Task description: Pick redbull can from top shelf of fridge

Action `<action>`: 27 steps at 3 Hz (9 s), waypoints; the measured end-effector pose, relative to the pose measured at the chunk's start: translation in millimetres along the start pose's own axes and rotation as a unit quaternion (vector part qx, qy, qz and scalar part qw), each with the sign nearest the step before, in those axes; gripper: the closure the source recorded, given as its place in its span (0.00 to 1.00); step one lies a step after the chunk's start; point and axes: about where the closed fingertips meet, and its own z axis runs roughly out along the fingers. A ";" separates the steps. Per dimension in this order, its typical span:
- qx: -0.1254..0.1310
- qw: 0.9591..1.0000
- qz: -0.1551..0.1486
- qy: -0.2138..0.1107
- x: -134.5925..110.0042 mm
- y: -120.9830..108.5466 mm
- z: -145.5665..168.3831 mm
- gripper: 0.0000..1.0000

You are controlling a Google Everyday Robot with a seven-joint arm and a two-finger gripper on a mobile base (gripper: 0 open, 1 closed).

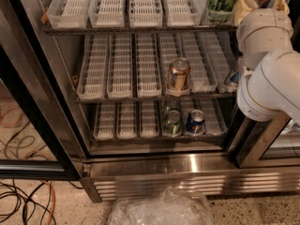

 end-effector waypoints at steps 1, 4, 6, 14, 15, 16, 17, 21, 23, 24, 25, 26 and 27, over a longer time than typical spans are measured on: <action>0.014 1.000 -0.005 0.001 1.3 -9.5 9.1 0.40; 0.005 1.000 -0.009 -0.006 -1.4 -3.9 17.5 0.58; 0.005 1.000 -0.009 -0.006 -1.4 -3.8 17.5 1.00; 0.003 0.993 -0.020 -0.117 -47.8 -9.3 -3.7 1.00; -0.004 0.992 -0.015 -0.122 -51.4 -7.2 -13.8 1.00; -0.012 0.992 -0.012 -0.125 -54.3 -4.5 -21.9 1.00; -0.023 0.991 -0.010 -0.132 -61.1 -3.1 -30.5 1.00; -0.135 0.990 0.001 -0.042 -50.9 7.8 -115.2 1.00; -0.148 0.988 -0.001 -0.046 -51.9 14.8 -118.0 1.00; -0.181 0.982 -0.003 -0.048 -50.9 28.7 -133.5 1.00; -0.226 0.974 0.003 -0.030 -40.0 46.8 -159.4 1.00; -0.269 0.963 0.004 -0.010 -28.3 60.3 -185.3 1.00; -0.312 0.950 0.006 0.015 -14.7 76.6 -214.0 1.00</action>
Offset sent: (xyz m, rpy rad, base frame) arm 0.0134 -0.0200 -0.0026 -0.0051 0.0008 -0.0532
